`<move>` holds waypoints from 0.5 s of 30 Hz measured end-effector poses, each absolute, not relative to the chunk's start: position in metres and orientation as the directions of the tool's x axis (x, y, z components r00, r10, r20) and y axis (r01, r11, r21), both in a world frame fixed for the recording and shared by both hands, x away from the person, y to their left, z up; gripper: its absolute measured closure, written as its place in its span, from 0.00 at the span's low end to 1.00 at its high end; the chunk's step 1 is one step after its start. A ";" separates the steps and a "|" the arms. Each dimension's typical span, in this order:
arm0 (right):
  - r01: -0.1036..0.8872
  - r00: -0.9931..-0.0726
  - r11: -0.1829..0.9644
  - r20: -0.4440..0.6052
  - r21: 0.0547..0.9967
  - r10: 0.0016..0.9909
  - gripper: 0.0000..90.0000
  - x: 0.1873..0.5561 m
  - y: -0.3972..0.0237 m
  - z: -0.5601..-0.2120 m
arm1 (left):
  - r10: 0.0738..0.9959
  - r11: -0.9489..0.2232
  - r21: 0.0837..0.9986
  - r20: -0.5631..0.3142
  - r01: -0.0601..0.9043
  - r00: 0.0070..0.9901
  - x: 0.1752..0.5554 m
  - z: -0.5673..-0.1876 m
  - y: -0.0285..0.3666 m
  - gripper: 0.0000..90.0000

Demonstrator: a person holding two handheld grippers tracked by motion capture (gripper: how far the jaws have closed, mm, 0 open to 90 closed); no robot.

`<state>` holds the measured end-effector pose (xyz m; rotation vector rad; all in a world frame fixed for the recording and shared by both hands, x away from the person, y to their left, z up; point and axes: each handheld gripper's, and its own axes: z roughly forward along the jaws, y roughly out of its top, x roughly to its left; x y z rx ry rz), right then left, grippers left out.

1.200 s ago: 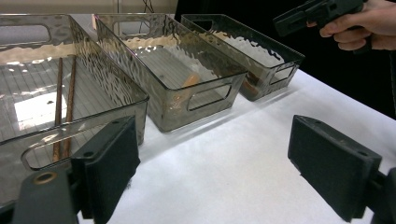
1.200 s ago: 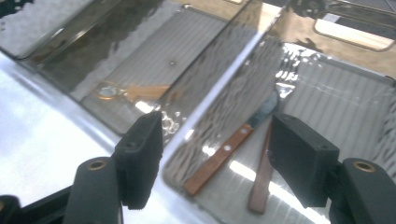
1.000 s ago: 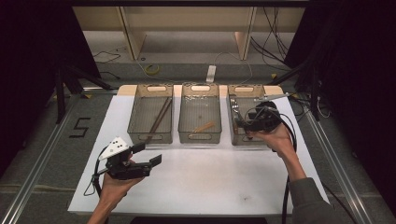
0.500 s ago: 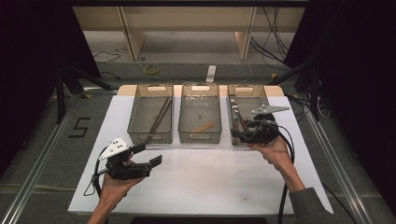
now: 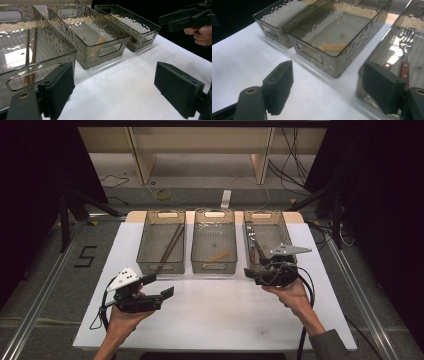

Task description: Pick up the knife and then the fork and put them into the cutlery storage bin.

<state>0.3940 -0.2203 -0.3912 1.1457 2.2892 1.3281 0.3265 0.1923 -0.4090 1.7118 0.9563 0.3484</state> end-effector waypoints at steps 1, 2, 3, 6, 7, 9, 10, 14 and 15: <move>0.500 -0.657 0.269 0.157 0.823 0.738 0.28 0.392 -0.220 -0.392 | 0.741 -0.083 0.903 -0.227 0.421 0.632 0.327 -0.409 0.192 0.17; 0.491 -0.658 0.264 0.156 0.830 0.736 0.28 0.390 -0.221 -0.393 | 0.741 -0.081 0.902 -0.229 0.423 0.631 0.327 -0.409 0.192 0.17; 0.492 -0.660 0.259 0.162 0.831 0.734 0.28 0.388 -0.222 -0.393 | 0.741 -0.081 0.902 -0.230 0.423 0.631 0.327 -0.409 0.192 0.17; 0.486 -0.662 0.247 0.168 0.838 0.731 0.28 0.384 -0.223 -0.397 | 0.740 -0.080 0.902 -0.232 0.425 0.632 0.327 -0.409 0.192 0.17; 0.485 -0.665 0.248 0.169 0.839 0.728 0.27 0.382 -0.223 -0.398 | 0.739 -0.081 0.901 -0.232 0.425 0.632 0.327 -0.409 0.192 0.17; 0.483 -0.664 0.242 0.172 0.842 0.728 0.27 0.379 -0.223 -0.401 | 0.738 -0.081 0.901 -0.232 0.425 0.634 0.328 -0.409 0.192 0.17; 0.479 -0.666 0.240 0.172 0.844 0.726 0.27 0.377 -0.223 -0.402 | 0.738 -0.081 0.901 -0.234 0.427 0.633 0.328 -0.409 0.192 0.17; 0.473 -0.670 0.228 0.180 0.851 0.720 0.26 0.368 -0.223 -0.408 | 0.738 -0.082 0.900 -0.235 0.429 0.633 0.328 -0.410 0.192 0.17; 0.472 -0.669 0.219 0.185 0.854 0.720 0.26 0.365 -0.224 -0.409 | 0.738 -0.082 0.900 -0.234 0.429 0.633 0.328 -0.410 0.192 0.17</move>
